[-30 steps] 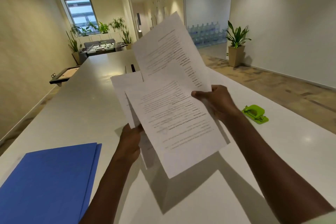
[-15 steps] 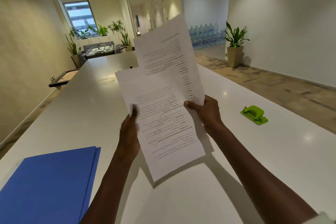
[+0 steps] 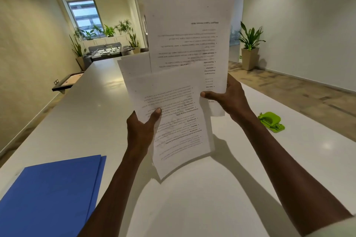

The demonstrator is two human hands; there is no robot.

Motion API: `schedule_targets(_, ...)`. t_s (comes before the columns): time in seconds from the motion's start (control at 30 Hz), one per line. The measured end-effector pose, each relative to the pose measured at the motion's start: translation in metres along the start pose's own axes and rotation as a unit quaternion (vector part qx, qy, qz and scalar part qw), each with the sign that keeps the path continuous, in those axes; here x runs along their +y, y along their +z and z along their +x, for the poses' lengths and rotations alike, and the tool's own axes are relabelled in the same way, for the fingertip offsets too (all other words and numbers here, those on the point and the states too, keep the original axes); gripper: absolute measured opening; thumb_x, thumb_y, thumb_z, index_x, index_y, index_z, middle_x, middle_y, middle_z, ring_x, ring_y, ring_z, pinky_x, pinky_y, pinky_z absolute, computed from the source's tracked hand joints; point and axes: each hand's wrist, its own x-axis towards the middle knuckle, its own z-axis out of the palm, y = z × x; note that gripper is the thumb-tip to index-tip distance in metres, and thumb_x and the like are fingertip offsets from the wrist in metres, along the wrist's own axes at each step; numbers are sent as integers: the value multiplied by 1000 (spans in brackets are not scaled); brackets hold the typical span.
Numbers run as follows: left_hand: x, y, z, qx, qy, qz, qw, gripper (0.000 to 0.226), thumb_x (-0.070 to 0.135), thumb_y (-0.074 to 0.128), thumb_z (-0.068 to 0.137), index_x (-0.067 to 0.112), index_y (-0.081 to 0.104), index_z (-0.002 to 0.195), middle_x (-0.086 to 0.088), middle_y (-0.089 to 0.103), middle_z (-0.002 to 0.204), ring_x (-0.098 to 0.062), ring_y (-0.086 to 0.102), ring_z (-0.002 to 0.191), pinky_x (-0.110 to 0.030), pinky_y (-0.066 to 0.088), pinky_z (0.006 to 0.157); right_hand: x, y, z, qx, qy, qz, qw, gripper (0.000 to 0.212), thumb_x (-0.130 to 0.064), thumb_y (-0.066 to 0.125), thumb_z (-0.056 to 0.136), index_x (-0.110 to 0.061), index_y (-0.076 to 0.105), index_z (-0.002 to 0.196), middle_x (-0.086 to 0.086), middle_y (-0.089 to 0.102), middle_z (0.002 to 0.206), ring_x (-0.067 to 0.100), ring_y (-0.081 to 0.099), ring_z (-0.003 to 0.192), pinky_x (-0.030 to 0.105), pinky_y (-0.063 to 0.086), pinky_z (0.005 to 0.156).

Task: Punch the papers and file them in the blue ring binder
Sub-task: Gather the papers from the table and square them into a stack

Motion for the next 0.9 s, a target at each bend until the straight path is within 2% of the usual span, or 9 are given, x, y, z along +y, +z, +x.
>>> schedule_targets(0.07, 4, 4, -1, -8, 13, -1, 1000, 29, 28, 74, 83, 36, 57, 105, 9, 68, 103, -10, 68, 91, -29, 58, 75, 2, 0, 0, -3, 7, 11, 1000, 61, -21, 85, 68, -16, 58, 122, 0, 69, 116, 16, 67, 101, 30, 60, 79)
schedule_targets(0.13, 7, 9, -1, -11, 17, 4, 1000, 29, 28, 74, 83, 34, 57, 105, 7, 68, 104, -12, 68, 92, -30, 59, 75, 5, 2, -3, -14, 13, 26, 999, 56, -21, 85, 69, -14, 61, 120, -1, 70, 114, 16, 68, 100, 32, 60, 81)
schedule_targets(0.3, 16, 16, -2, 13, 38, 23, 999, 30, 30, 73, 84, 29, 58, 110, 8, 68, 100, -11, 70, 82, -21, 59, 65, 6, 2, -5, -14, 15, 60, 998, 50, -20, 81, 74, -13, 62, 119, -1, 70, 113, 14, 69, 97, 25, 59, 76)
schedule_targets(0.43, 16, 15, -3, 11, 37, 22, 999, 24, 30, 75, 82, 37, 59, 99, 9, 69, 98, -12, 71, 84, -27, 60, 69, 4, 1, -7, -17, 14, 70, 997, 48, -20, 82, 73, -15, 64, 117, -2, 72, 110, 9, 71, 92, 21, 58, 72)
schedule_targets(0.53, 12, 12, -7, 4, 28, 31, 999, 27, 32, 78, 79, 36, 60, 98, 7, 70, 99, -12, 69, 89, -27, 58, 71, 13, 6, -15, -36, 32, 82, 995, 52, -17, 85, 68, -16, 65, 115, -2, 74, 106, 13, 72, 94, 28, 58, 78)
schedule_targets(0.6, 8, 12, -11, -9, 8, 26, 1000, 29, 33, 81, 76, 35, 61, 97, 3, 70, 100, -16, 70, 89, -32, 59, 71, 19, 12, -22, -54, 46, 103, 992, 53, -14, 85, 68, -14, 63, 116, 0, 74, 105, 16, 72, 95, 33, 59, 82)
schedule_targets(0.7, 2, 12, -15, -18, -13, 22, 1000, 34, 38, 82, 68, 32, 64, 96, -1, 72, 97, -22, 72, 85, -42, 62, 72, 23, 21, -32, -76, 42, 102, 991, 48, -14, 82, 72, -14, 63, 116, -3, 74, 104, 13, 72, 93, 24, 58, 74)
schedule_targets(0.8, -2, 13, -18, -13, -15, 16, 1000, 28, 30, 83, 74, 31, 65, 95, -1, 73, 97, -21, 73, 85, -41, 62, 72, 26, 27, -37, -78, 43, 96, 991, 40, -17, 81, 73, -17, 65, 110, -7, 74, 100, 10, 72, 88, 18, 56, 67)
schedule_targets(0.9, -1, 14, -18, 5, -20, 18, 1000, 26, 28, 81, 76, 26, 66, 98, 1, 73, 96, -21, 73, 84, -36, 62, 69, 25, 29, -36, -75, 41, 86, 993, 42, -20, 82, 72, -13, 67, 110, -3, 74, 102, 14, 72, 89, 25, 58, 73)
